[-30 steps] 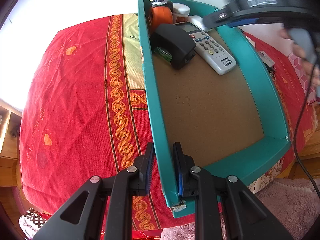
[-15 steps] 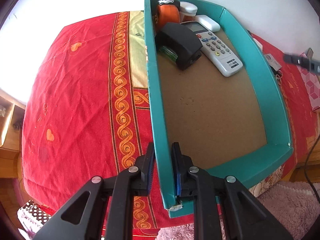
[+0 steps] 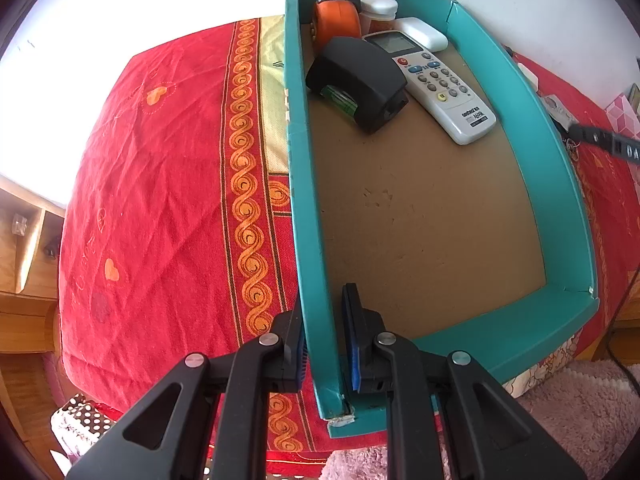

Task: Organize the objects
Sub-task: 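Grasp the white plug charger with the right tool, then carry the plug charger into the tray and open the right tool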

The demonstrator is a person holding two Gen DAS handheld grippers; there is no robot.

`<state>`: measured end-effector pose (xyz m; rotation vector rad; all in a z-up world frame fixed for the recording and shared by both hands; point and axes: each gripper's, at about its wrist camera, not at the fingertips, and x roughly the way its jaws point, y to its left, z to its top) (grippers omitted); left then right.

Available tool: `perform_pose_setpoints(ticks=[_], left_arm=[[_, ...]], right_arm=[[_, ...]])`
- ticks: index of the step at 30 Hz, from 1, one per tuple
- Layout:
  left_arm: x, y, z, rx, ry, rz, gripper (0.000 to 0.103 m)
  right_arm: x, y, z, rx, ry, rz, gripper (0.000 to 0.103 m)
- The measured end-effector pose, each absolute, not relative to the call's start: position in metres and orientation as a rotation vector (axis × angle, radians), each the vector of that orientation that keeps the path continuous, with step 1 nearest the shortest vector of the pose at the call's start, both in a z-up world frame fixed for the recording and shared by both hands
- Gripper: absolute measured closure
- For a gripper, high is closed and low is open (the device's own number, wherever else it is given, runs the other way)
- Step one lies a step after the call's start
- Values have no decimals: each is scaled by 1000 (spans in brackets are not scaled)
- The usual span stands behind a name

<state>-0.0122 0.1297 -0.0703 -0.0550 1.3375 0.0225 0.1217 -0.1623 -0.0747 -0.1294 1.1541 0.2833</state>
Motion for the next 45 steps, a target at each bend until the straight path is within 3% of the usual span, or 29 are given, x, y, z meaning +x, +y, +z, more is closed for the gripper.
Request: perform_pose_setpoints(ticks=[3,7,18,30,45], left_arm=[[-9,126,-71,-55,1338,26,89],[-9,127,-70,-61,1336,29,89],[-13,132,-69,-77,1334,56,89],[-14,131,-71,-76,1332,57,89],[-17,131,-69,-68,1325,40,89]], right_arm=[[140,-156,-73,-159,1129,333,31],[164,-144,-79,-231,1126,368,46],[193,-127,-94,-346,1118,428,56],[186,-161,-90,-234,1109,398,57],[114,-149,-29,-168,1069,497,57]])
